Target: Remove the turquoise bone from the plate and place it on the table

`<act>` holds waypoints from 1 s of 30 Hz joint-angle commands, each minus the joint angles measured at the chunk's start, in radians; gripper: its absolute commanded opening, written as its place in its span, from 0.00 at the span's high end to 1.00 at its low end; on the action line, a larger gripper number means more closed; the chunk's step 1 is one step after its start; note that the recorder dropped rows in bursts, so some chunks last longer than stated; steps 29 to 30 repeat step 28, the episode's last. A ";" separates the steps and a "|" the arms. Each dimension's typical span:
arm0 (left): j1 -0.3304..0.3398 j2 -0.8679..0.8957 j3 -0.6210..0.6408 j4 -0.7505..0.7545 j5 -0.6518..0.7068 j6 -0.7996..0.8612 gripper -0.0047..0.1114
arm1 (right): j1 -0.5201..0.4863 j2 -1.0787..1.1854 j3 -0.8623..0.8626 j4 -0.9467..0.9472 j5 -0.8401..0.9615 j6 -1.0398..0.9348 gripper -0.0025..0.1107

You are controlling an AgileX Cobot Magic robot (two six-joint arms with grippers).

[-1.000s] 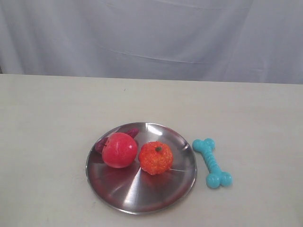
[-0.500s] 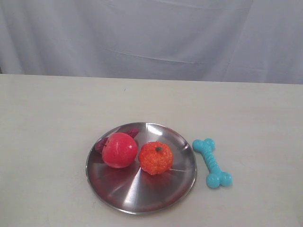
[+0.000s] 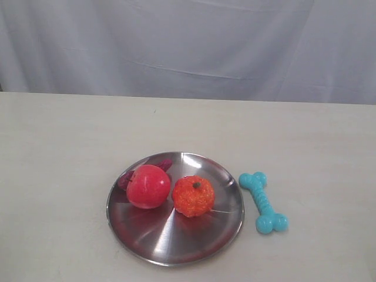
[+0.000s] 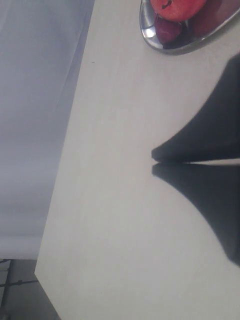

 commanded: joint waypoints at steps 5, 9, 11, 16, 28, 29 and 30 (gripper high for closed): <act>-0.005 -0.001 0.003 -0.003 -0.005 -0.002 0.96 | -0.006 -0.005 0.001 0.000 0.001 0.009 0.98; -0.005 -0.001 0.003 -0.003 -0.005 -0.002 0.96 | -0.006 -0.005 0.001 0.000 0.001 0.009 0.98; -0.005 -0.001 0.003 -0.003 -0.005 -0.002 0.96 | -0.006 -0.005 0.001 0.000 0.001 0.009 0.98; -0.005 -0.001 0.003 -0.003 -0.005 -0.002 0.96 | -0.006 -0.005 0.001 0.000 0.001 0.009 0.98; -0.005 -0.001 0.003 -0.003 -0.005 -0.002 0.96 | -0.006 -0.005 0.001 0.000 0.001 0.009 0.98; -0.005 -0.001 0.003 -0.003 -0.005 -0.002 0.96 | -0.006 -0.005 0.001 0.000 0.001 0.009 0.98; -0.005 -0.001 0.003 -0.003 -0.005 -0.002 0.96 | -0.006 -0.005 0.001 0.000 0.001 0.009 0.98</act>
